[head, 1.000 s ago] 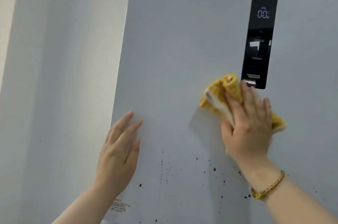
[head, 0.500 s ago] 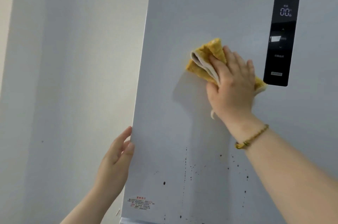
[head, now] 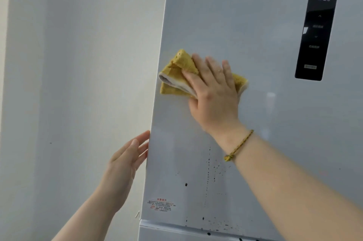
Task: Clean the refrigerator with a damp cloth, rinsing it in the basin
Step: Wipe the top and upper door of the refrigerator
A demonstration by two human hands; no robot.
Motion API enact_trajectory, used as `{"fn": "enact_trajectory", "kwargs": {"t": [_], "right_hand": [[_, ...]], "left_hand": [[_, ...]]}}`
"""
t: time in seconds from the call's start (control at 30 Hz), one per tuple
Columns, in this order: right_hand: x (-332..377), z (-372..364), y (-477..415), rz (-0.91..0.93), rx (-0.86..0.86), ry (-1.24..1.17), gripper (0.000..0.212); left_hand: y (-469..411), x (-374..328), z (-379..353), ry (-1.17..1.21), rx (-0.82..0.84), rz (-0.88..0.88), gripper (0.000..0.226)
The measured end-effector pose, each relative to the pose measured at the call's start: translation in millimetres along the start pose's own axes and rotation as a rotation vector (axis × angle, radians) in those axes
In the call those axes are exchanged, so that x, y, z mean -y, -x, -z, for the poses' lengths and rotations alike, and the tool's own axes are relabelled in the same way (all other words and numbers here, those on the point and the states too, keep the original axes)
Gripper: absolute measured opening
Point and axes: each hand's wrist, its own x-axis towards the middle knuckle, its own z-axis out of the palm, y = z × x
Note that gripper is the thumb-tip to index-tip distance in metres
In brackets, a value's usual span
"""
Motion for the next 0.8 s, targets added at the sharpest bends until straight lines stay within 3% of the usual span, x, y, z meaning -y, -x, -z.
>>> {"fn": "enact_trajectory", "kwargs": {"t": [0.07, 0.2, 0.37, 0.43, 0.57, 0.63, 0.7, 0.8], "right_hand": [[19, -5, 12, -0.057, -0.011, -0.037, 0.040], [36, -9, 68, 0.269, 0.082, -0.074, 0.032], [12, 2, 105, 0.570, 0.182, -0.141, 0.036], [-3, 5, 88, 0.506, 0.145, -0.115, 0.032], [-2, 6, 78, 0.064, 0.017, -0.076, 0.036], [18, 4, 100, -0.041, 0.003, -0.072, 0.035], [41, 0, 141, 0.058, 0.054, -0.070, 0.028], [57, -2, 199, 0.372, 0.222, -0.070, 0.026]], "left_hand": [[0, 0, -1, 0.035, -0.008, 0.018, 0.035], [-1, -3, -2, 0.142, -0.019, 0.045, 0.050], [1, -3, -1, 0.081, -0.022, 0.068, 0.040], [1, -2, -4, 0.080, -0.030, 0.058, 0.038], [4, 0, -6, 0.073, -0.051, 0.042, 0.037], [5, -1, -7, 0.058, -0.052, 0.036, 0.036], [5, 0, -8, 0.023, -0.059, 0.027, 0.035], [5, 1, -8, -0.024, -0.063, 0.000, 0.034]]}}
